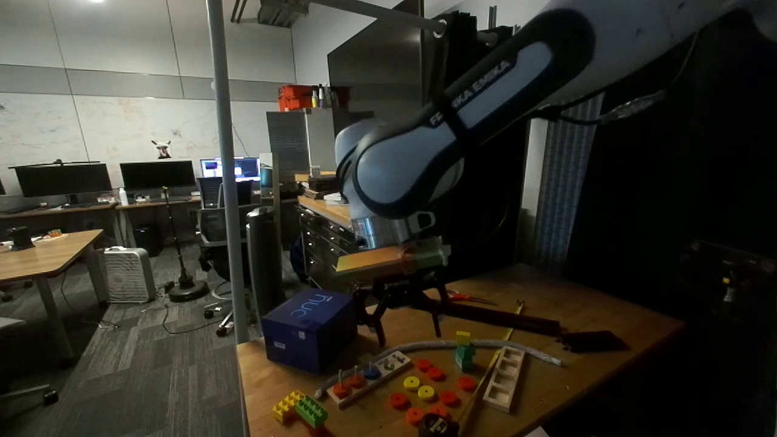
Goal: Pick up the orange object from the wooden object and put it on the table
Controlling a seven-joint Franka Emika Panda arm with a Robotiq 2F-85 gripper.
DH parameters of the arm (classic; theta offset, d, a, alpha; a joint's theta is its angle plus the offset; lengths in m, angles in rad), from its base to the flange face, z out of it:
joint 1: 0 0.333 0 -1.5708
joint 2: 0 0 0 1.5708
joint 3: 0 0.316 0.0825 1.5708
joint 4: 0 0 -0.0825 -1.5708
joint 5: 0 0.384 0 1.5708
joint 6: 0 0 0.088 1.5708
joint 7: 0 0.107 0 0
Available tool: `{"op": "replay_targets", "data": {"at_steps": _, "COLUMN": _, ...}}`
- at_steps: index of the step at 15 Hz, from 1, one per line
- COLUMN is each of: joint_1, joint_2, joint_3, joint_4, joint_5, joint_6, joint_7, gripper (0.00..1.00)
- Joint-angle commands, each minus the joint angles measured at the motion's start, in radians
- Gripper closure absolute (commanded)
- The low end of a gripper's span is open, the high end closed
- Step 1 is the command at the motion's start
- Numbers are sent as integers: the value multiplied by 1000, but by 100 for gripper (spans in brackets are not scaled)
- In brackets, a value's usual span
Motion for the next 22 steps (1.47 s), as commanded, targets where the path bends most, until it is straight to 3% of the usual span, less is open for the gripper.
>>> {"op": "replay_targets", "data": {"at_steps": 1, "joint_1": 0, "joint_2": -230, "joint_3": 55, "joint_4": -97, "joint_5": 35, "joint_6": -160, "joint_7": -178, "gripper": 0}}
{"op": "replay_targets", "data": {"at_steps": 5, "joint_1": 1, "joint_2": -465, "joint_3": 86, "joint_4": -188, "joint_5": 36, "joint_6": -302, "joint_7": -395, "gripper": 0}}
{"op": "replay_targets", "data": {"at_steps": 6, "joint_1": 34, "joint_2": -523, "joint_3": 51, "joint_4": -213, "joint_5": 27, "joint_6": -324, "joint_7": -445, "gripper": 0}}
{"op": "replay_targets", "data": {"at_steps": 9, "joint_1": 32, "joint_2": -702, "joint_3": -23, "joint_4": -305, "joint_5": 16, "joint_6": -346, "joint_7": -623, "gripper": 0}}
{"op": "replay_targets", "data": {"at_steps": 10, "joint_1": -31, "joint_2": -758, "joint_3": -7, "joint_4": -333, "joint_5": 29, "joint_6": -348, "joint_7": -709, "gripper": 0}}
{"op": "replay_targets", "data": {"at_steps": 12, "joint_1": -2, "joint_2": -834, "joint_3": -134, "joint_4": -379, "joint_5": -15, "joint_6": -333, "joint_7": -850, "gripper": 0}}
{"op": "replay_targets", "data": {"at_steps": 14, "joint_1": -46, "joint_2": -875, "joint_3": -212, "joint_4": -396, "joint_5": -36, "joint_6": -331, "joint_7": -1006, "gripper": 0}}
{"op": "replay_targets", "data": {"at_steps": 17, "joint_1": -151, "joint_2": -882, "joint_3": -266, "joint_4": -388, "joint_5": -45, "joint_6": -367, "joint_7": -1183, "gripper": 0}}
{"op": "replay_targets", "data": {"at_steps": 22, "joint_1": -286, "joint_2": -903, "joint_3": -224, "joint_4": -388, "joint_5": -128, "joint_6": -409, "joint_7": -1178, "gripper": 0}}
